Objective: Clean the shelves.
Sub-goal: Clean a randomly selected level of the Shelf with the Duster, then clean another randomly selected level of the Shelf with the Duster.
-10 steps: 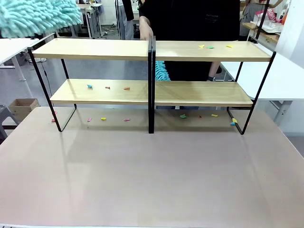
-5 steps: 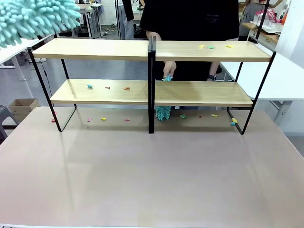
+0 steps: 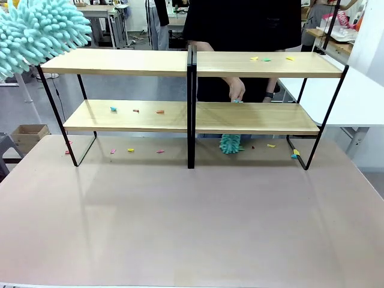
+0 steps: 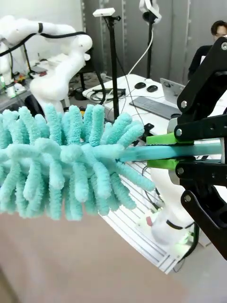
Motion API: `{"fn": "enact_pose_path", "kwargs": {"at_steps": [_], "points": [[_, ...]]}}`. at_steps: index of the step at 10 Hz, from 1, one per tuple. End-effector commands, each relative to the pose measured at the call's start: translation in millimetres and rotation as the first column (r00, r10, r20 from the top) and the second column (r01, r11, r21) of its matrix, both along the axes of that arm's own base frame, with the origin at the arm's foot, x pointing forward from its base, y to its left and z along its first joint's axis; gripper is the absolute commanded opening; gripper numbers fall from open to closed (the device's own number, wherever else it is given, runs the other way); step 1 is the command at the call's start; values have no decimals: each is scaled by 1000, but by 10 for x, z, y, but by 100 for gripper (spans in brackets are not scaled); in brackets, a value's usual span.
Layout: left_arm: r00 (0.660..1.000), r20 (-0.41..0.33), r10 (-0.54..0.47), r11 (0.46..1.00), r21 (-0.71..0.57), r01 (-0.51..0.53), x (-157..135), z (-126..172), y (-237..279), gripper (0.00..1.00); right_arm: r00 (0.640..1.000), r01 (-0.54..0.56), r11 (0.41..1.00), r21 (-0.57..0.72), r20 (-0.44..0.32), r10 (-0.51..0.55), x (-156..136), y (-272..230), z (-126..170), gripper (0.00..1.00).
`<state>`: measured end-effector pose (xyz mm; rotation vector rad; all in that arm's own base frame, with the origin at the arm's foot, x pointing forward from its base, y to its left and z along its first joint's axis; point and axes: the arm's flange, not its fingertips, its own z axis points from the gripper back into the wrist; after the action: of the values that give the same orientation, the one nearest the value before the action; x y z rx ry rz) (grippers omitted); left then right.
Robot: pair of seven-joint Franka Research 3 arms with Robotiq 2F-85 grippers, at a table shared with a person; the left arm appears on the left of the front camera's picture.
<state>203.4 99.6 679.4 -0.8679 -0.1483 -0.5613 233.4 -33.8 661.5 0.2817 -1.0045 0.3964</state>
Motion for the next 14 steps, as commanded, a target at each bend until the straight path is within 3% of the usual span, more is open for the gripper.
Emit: {"fn": "enact_pose_path", "kwargs": {"at_steps": [1, 12, 13, 14], "points": [[998, 6, -64, 998, 9, 64, -17, 108, -47, 13, 1000, -6, 1000, 8, -1, 6, 1, 5, 0, 100], [998, 6, -64, 998, 9, 64, -17, 108, -47, 13, 1000, -6, 1000, 8, -1, 6, 1, 5, 0, 100], [999, -11, -51, 999, 13, 51, -14, 90, -72, 13, 1000, -6, 1000, 8, -1, 6, 1, 5, 0, 100], [991, -53, -123, 992, 13, 124, 43, 124, -295, 13, 1000, -6, 1000, 8, -1, 6, 1, 5, 0, 100]]}}
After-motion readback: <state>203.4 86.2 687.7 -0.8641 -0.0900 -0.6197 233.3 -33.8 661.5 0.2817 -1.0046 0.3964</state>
